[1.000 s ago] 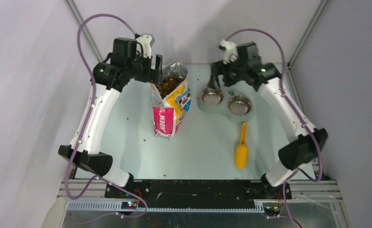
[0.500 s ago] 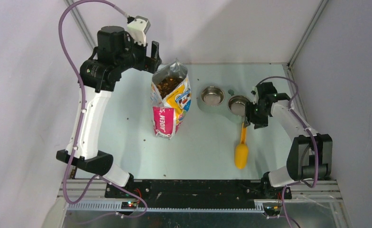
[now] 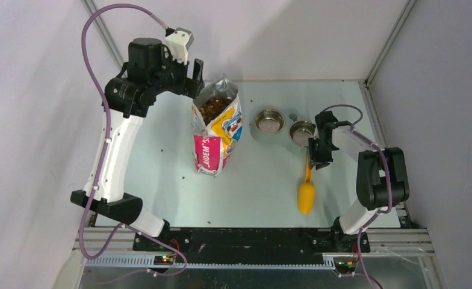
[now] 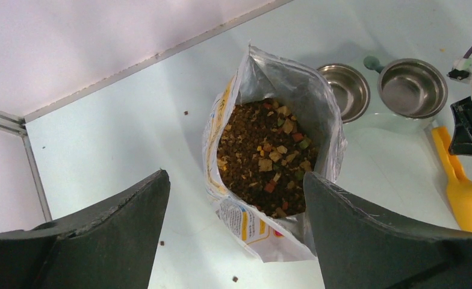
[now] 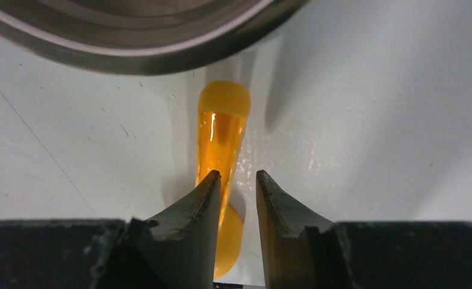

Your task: Serve the pet food

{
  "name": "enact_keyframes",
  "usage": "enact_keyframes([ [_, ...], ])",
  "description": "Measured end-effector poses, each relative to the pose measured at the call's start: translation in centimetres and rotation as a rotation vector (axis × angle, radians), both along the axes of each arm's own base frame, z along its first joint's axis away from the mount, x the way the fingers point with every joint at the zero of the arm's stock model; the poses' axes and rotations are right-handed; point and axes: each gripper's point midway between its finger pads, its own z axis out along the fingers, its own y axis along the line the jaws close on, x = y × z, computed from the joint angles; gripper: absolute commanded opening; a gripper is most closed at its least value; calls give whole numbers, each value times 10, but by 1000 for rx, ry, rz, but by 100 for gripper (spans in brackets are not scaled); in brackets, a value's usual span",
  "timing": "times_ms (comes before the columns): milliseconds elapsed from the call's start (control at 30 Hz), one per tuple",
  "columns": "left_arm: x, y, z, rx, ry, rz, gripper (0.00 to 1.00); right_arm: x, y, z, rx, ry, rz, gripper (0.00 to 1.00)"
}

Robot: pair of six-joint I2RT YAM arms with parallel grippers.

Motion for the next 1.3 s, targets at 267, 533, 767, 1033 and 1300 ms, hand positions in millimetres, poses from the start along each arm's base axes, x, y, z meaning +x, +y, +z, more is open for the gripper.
enact_keyframes([
  [267,-5,1,-1,23,-5,-5,89,5,9,-13,-6,7,19,19],
  [533,-6,-2,-1,22,-5,-13,89,4,6,-20,-27,27,-5,0],
  [767,-7,-13,5,2,-13,-54,86,12,15,36,65,-132,5,0],
  [1033,-7,-47,-1,-72,-20,-227,87,62,77,213,484,-678,204,0],
  [1300,-25,-90,-21,-130,-98,-465,85,85,163,362,951,-1019,587,0],
])
